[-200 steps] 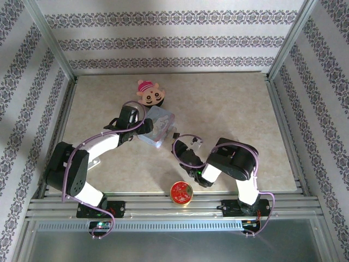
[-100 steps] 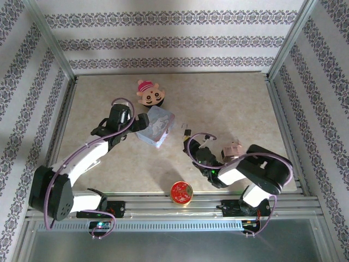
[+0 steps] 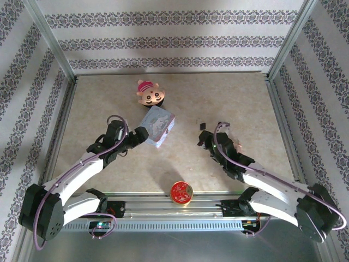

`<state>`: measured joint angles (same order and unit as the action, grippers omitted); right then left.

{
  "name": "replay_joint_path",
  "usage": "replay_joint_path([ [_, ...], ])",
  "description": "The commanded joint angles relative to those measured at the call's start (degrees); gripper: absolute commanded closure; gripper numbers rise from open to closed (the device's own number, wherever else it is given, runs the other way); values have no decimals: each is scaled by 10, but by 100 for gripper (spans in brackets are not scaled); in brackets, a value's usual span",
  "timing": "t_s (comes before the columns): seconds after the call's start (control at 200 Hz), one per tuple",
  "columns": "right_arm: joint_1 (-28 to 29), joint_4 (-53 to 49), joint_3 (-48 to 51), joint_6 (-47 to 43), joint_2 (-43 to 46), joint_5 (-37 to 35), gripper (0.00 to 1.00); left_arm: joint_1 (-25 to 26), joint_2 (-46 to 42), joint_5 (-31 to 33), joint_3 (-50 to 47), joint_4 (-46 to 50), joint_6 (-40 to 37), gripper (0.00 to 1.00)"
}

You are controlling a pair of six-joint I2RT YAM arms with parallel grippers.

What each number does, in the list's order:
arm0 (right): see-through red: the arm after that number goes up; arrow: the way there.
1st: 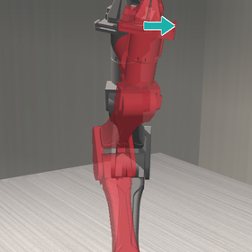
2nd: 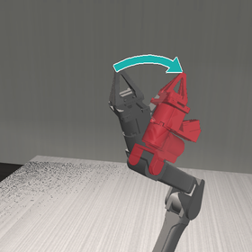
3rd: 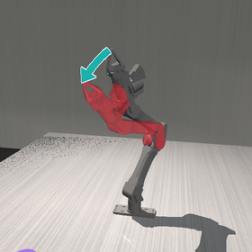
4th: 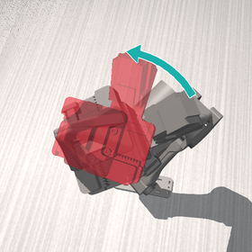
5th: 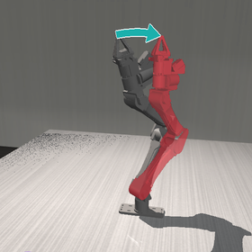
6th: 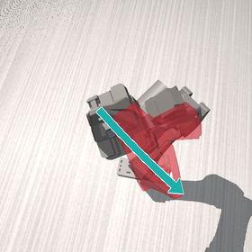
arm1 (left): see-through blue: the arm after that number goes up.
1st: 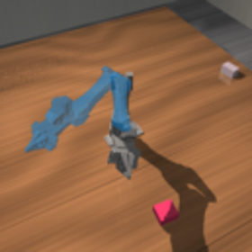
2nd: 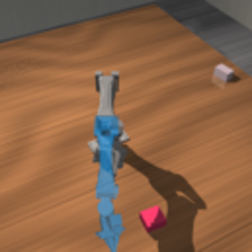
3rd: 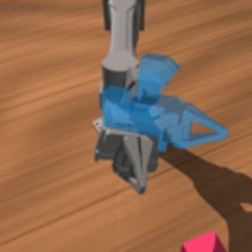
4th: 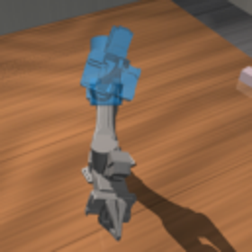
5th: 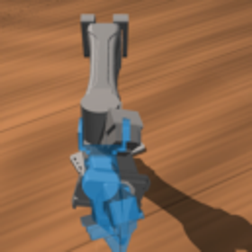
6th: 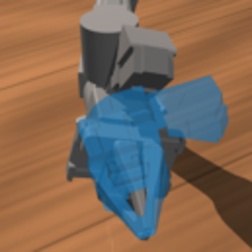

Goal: Unlock a padlock with a key

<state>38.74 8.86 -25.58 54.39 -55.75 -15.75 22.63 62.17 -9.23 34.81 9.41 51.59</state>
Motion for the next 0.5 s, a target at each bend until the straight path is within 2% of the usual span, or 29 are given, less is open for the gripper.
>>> replay_joint_path([
  [0.0, -29, -92, 12, -40, 25, 56, 99, 13, -12, -7, -8, -50, 51, 9],
  [0.265, -64, -179, -12, -77, 41, 97, 99, 20, -24, 21, -17, -57, 57, 1],
  [0.5, -92, -192, -50, -113, -19, 182, 99, 20, -24, 26, -34, -74, 68, 1],
])
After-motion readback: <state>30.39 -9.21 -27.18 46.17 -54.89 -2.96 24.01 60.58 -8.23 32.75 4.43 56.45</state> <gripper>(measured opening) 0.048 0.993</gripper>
